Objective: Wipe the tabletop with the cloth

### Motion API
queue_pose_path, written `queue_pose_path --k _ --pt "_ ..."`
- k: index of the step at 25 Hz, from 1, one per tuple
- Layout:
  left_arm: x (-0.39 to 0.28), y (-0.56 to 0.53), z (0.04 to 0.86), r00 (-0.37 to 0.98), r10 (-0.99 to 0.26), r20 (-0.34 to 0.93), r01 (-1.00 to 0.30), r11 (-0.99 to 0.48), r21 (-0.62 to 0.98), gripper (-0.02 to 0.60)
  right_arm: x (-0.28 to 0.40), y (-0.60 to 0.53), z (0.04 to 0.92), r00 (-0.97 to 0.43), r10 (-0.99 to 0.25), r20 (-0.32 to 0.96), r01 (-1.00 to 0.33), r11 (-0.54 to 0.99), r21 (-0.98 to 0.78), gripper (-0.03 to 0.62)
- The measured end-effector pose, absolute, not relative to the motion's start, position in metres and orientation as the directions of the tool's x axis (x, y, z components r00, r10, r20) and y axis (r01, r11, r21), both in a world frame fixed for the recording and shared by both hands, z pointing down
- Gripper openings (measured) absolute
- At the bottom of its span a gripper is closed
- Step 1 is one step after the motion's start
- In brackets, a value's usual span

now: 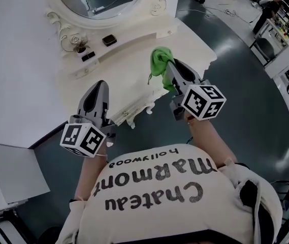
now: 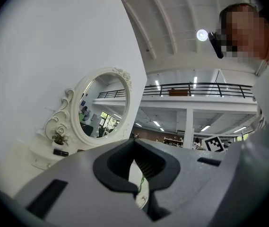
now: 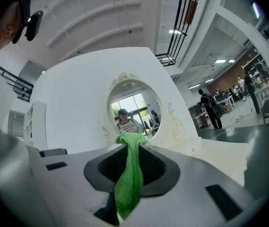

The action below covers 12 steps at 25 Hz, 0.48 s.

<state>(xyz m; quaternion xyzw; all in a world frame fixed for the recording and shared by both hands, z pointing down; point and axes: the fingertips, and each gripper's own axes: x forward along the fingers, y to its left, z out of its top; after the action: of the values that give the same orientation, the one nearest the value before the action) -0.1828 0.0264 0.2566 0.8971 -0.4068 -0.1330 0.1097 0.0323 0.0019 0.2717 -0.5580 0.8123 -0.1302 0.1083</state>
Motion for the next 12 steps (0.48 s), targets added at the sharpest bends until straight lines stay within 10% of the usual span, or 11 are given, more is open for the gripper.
queue_pose_path --k 12 --pt "-0.206 -0.022 0.317 0.61 -0.792 -0.036 -0.72 -0.572 0.393 0.008 0.011 -0.053 0.35 -0.385 -0.911 0.15 -0.864 0.299 -0.405 0.084"
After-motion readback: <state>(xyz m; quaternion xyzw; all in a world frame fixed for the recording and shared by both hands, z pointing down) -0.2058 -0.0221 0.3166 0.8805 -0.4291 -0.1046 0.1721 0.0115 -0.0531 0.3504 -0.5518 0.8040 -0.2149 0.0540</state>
